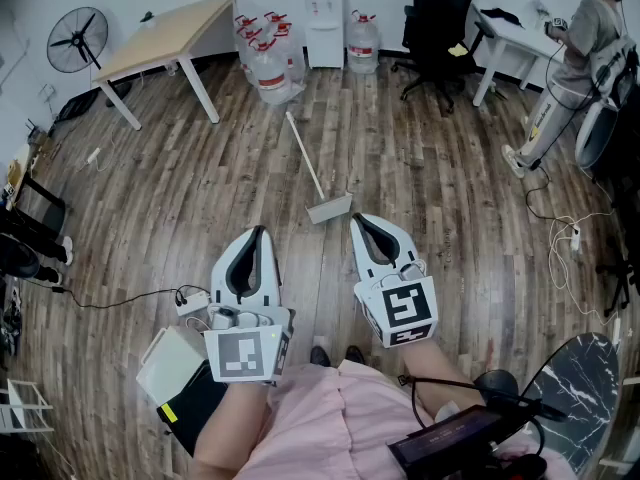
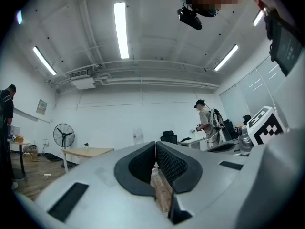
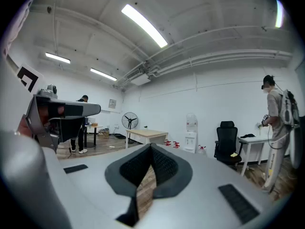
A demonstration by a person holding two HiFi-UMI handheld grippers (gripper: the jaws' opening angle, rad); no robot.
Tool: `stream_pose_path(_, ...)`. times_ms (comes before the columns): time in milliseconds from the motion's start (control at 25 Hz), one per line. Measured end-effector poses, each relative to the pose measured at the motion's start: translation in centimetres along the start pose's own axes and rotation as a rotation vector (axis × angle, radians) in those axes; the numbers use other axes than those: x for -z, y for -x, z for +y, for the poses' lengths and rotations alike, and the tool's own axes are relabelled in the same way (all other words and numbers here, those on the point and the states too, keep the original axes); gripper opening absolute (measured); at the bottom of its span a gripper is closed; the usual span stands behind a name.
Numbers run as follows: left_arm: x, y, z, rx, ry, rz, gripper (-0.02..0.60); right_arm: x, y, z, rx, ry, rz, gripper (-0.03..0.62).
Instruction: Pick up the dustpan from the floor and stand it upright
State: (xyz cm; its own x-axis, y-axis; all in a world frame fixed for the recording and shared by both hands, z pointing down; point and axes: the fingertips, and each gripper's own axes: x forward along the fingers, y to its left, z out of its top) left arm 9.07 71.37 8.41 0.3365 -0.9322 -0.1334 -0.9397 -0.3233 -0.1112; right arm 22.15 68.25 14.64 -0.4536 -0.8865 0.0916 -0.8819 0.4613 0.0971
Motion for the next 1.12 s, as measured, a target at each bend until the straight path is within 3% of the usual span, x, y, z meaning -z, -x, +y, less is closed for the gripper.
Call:
stream_pose_path(440,0.2,-0.8,-2.3,-0.022,0.001,0.016,0.014,0.4,1.2,-2.4,-0.013,-0.02,-0.032,0.002)
stream_pose_path(480,0.2,-0.9,-2.4,-0.028,-0.002,0.018,0.014,0.2,1.2,-2.5,-0.026,-0.031,-0.043,0.023)
stream_pose_path(560,0.2,-0.9,-2.3,-0.047,-0.009,0.02,0.014,0.3,1.1,-2.6,-0.066,-0.041,-0.043,0.176)
stream_pose_path(1120,3.9,-2.8,2.5,-0.136,-0.008,0.068,0.014,3.2,-5.3,-3.4,-0.085,-0.012,0.005,0.202)
